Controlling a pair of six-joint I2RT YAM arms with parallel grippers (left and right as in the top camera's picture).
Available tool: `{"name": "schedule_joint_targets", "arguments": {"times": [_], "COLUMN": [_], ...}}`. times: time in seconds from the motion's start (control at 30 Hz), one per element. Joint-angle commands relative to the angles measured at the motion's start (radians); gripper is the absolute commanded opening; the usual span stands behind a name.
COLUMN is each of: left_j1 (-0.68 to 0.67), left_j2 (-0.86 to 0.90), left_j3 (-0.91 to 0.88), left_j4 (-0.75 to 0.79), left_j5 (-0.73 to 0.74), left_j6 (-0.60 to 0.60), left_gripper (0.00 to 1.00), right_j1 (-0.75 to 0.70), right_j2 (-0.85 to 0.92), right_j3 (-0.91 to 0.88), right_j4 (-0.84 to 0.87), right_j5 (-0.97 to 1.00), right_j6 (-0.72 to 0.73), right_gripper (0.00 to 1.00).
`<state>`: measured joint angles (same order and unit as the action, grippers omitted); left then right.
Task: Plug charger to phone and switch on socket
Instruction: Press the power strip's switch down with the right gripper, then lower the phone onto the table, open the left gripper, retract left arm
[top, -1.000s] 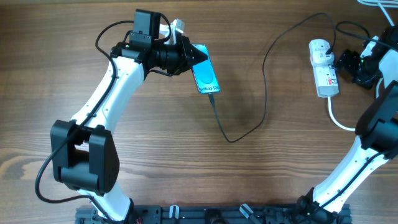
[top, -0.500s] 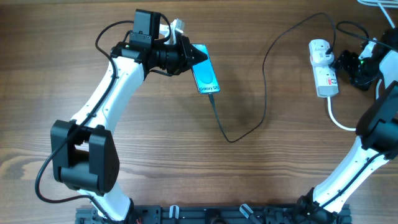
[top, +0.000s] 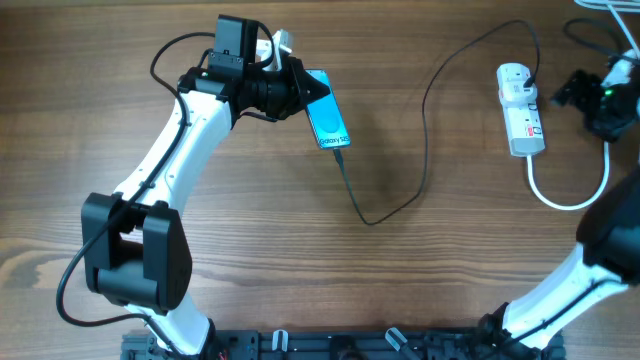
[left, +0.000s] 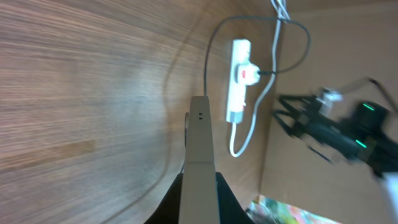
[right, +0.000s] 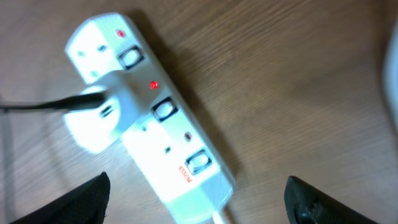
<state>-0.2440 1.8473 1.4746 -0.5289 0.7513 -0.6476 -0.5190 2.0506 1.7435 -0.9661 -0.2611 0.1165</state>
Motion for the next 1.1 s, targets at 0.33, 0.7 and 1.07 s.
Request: {"name": "schedule_joint_targets", "arguments": {"times": [0.33, 0.7, 1.07], "left_j1": [0.0, -0.005, -0.023], "left_j2": [0.027, 0.22, 0.326], "left_j3": [0.008, 0.008, 0.008], "left_j4": [-0.027, 0.07, 0.11], "left_j5": [-0.229, -0.231, -0.326], "left_j6": [0.013, 0.121, 0.121], "left_gripper": [0.04, 0.04, 0.04], "right_j1": [0.097, 0.149, 0.179], "right_j2": [-0.227, -0.227, -0.227], "right_j3": [-0.051, -0.206, -0.207], "right_j4": [-0.374, -0.241, -0.238], "right_j5": [0.052, 0.059, 0.058], "right_j6": [-0.138, -0.114, -0.114], "right_gripper": [0.88, 0.88, 0.89]}}
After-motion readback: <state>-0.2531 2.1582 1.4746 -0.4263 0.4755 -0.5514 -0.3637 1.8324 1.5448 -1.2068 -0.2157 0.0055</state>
